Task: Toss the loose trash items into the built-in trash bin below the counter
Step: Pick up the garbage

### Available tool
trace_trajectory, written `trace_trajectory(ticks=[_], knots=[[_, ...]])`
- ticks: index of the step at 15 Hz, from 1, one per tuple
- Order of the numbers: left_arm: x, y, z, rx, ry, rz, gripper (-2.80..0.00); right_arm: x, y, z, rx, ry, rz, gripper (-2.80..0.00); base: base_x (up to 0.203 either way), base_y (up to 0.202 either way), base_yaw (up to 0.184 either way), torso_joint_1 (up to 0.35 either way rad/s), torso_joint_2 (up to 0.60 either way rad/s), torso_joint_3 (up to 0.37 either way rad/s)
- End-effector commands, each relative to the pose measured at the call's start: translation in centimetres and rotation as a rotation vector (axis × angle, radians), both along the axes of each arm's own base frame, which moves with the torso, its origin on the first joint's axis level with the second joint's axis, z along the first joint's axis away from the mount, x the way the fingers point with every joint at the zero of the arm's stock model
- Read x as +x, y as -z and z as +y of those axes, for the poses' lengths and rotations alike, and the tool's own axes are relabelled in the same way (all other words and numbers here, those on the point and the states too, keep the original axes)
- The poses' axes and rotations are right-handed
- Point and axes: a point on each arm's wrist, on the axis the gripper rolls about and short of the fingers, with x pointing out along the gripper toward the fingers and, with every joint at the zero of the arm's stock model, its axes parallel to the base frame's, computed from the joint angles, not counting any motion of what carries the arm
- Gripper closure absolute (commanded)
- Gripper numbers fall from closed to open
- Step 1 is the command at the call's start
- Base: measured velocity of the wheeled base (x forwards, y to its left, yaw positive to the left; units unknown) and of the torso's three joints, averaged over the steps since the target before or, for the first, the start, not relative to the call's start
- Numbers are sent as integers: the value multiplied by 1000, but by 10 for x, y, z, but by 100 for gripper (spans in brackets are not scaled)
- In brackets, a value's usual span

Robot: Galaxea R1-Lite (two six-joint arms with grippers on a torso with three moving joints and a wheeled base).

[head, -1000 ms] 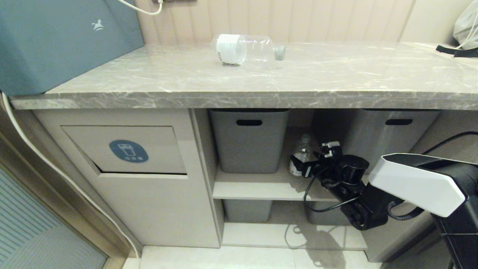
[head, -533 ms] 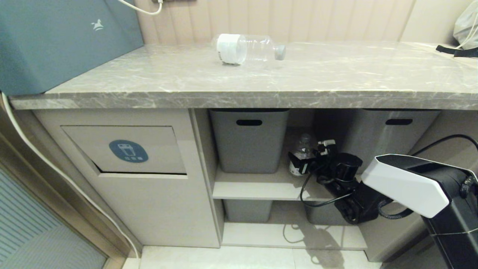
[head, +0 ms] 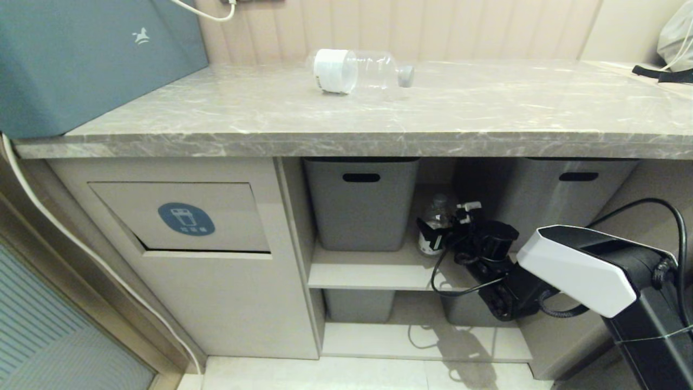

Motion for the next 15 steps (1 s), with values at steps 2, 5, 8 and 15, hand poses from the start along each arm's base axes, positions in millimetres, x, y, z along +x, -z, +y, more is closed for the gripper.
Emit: trace_trajectory(ticks=[2, 5, 8, 15], knots=[[0, 0, 0, -1, 0, 1, 0, 2, 3, 1, 1, -4, -3, 0, 0, 0, 0, 0, 0, 0], [0, 0, 0, -1, 0, 1, 0, -1, 3, 0, 8, -9, 9, 0, 0, 0, 0, 0, 0, 0], [0, 0, 0, -1, 0, 1, 0, -14, -15, -1, 29, -14, 19, 0, 0, 0, 0, 0, 0, 0], [0, 0, 0, -1, 0, 1, 0, -164, -42, 25, 93, -146, 324, 0, 0, 0, 0, 0, 0, 0]])
